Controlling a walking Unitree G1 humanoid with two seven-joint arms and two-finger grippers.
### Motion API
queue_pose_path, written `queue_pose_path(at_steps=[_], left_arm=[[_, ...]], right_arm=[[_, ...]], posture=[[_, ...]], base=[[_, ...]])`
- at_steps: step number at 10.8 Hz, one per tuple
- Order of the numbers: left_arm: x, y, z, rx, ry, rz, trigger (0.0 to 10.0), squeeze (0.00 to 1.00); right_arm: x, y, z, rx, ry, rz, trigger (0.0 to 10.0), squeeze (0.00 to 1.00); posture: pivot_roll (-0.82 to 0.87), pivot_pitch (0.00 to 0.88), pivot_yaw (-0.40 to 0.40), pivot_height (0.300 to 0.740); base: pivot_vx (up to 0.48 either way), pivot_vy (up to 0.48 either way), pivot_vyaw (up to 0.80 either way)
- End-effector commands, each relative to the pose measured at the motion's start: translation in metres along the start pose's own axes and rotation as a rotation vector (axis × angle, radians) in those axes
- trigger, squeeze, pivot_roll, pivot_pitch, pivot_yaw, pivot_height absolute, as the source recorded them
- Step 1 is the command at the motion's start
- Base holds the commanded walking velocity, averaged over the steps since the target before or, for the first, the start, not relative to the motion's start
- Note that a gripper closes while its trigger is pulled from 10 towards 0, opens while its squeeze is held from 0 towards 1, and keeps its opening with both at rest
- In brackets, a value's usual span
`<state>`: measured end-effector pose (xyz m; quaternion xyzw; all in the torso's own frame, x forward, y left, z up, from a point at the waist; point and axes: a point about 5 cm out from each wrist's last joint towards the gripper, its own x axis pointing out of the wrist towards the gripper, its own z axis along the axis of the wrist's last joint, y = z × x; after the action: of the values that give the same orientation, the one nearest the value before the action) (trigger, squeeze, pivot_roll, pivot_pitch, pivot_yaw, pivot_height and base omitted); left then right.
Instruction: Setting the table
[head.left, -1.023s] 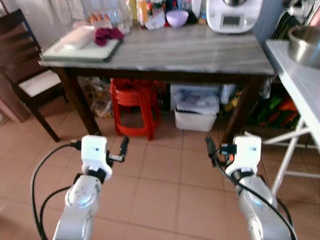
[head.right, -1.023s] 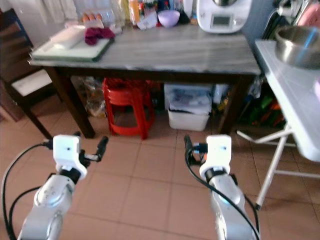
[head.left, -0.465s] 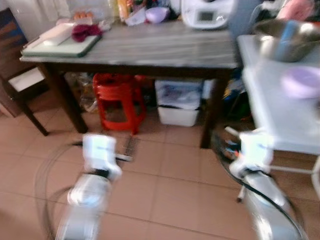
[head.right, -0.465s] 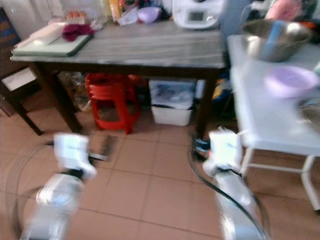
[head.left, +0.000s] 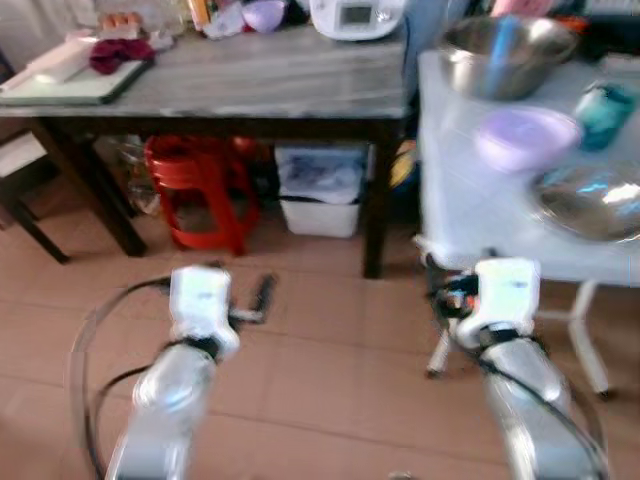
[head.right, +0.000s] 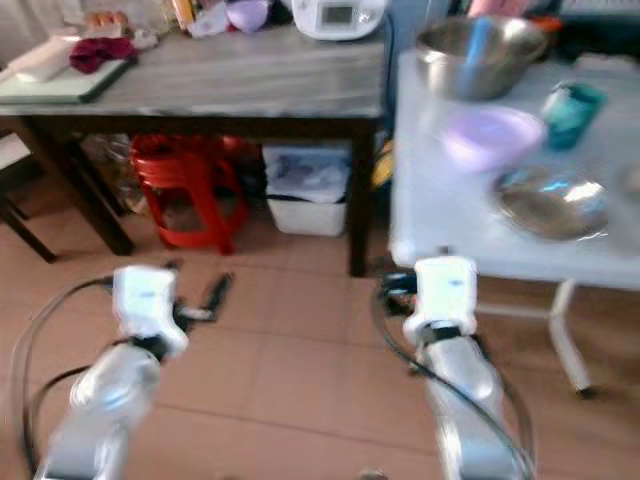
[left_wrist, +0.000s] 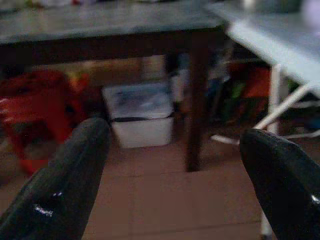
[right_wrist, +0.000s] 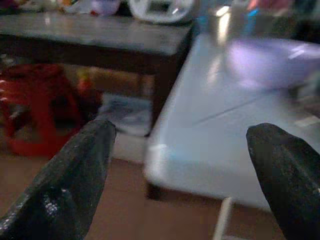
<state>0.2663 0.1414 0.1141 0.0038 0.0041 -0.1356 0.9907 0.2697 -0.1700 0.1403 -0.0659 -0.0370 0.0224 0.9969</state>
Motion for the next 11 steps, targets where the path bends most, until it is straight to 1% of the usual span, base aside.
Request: queue_pose_path(at_steps=[1, 2, 3, 4, 5, 7, 8, 9, 11], left_arm=[[-0.002, 0.008, 0.0, 0.011, 0.006, 0.038, 10.0, 0.0], [0.0, 0.001, 0.0, -0.002, 0.001, 0.041, 10.0, 0.0], [-0.001, -0.002, -0.001, -0.016, 0.004, 0.043, 10.0, 0.0], [0.0, -0.007, -0.001, -0.024, 0.004, 0.034, 10.0, 0.0], [0.0, -0.009, -0.001, -0.029, 0.004, 0.033, 10.0, 0.0], [0.002, -0.006, 0.001, -0.025, -0.003, 0.035, 10.0, 0.0], [0.004, -0.005, 0.003, -0.056, -0.024, 0.043, 10.0, 0.0], [0.007, -0.005, 0.006, -0.038, -0.04, 0.045, 10.0, 0.0], [0.009, -0.007, 0.009, -0.083, -0.064, 0.039, 10.0, 0.0]], right_arm=[[0.003, 0.005, 0.0, 0.024, -0.001, 0.02, 10.0, 0.0], [0.007, 0.004, -0.004, 0.013, 0.002, 0.021, 10.0, 0.0], [0.007, 0.001, -0.005, 0.031, 0.011, -0.008, 10.0, 0.0], [0.005, 0.003, -0.001, 0.026, 0.001, 0.001, 10.0, 0.0], [0.002, 0.004, -0.001, 0.013, 0.001, 0.008, 10.0, 0.0], [0.003, 0.003, 0.001, 0.012, -0.007, -0.001, 10.0, 0.0], [0.002, 0.004, 0.003, 0.002, -0.016, 0.001, 10.0, 0.0], [0.003, 0.003, 0.004, 0.005, -0.02, 0.001, 10.0, 0.0], [0.004, 0.001, 0.009, -0.008, -0.043, -0.015, 10.0, 0.0]], posture=[[-0.08, 0.123, 0.071, 0.74], [-0.08, 0.133, 0.077, 0.74], [-0.08, 0.136, 0.071, 0.74], [-0.09, 0.146, 0.068, 0.74], [-0.09, 0.153, 0.063, 0.74], [-0.1, 0.154, 0.056, 0.74], [-0.1, 0.153, 0.054, 0.74], [-0.1, 0.149, 0.05, 0.74], [-0.1, 0.144, 0.047, 0.74]], base=[[0.0, -0.386, 0.0], [0.0, -0.386, 0.0], [0.0, -0.394, 0.0], [0.0, -0.398, 0.0], [0.0, -0.394, 0.0], [0.0, -0.386, 0.0], [0.0, 0.0, 0.0], [0.0, 0.0, 0.0], [0.0, 0.0, 0.0]])
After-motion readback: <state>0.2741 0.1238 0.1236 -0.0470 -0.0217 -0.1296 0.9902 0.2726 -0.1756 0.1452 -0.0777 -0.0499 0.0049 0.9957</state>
